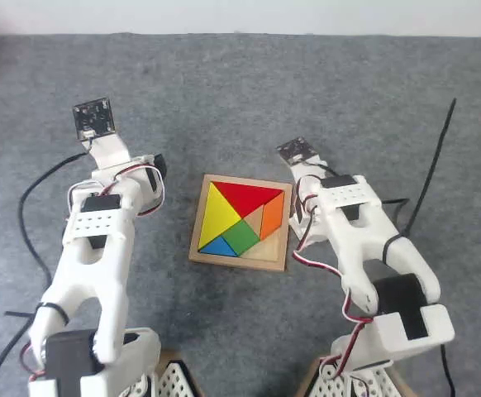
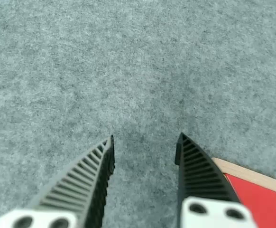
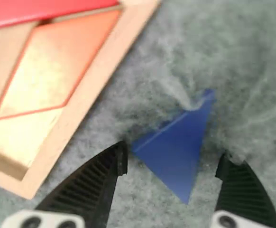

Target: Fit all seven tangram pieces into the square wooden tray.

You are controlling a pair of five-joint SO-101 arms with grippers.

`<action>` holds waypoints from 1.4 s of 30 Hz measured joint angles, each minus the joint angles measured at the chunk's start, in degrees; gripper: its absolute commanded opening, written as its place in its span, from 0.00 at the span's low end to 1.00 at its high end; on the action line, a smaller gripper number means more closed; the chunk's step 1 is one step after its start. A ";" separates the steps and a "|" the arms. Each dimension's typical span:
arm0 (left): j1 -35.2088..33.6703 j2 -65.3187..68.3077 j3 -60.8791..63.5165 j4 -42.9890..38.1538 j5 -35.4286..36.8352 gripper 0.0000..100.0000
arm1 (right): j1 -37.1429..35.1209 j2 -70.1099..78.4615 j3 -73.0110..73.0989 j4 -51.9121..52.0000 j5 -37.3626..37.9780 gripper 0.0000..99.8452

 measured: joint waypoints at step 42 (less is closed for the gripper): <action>0.00 0.00 0.00 0.00 0.00 0.21 | 1.93 -5.98 -1.58 5.27 -12.84 0.16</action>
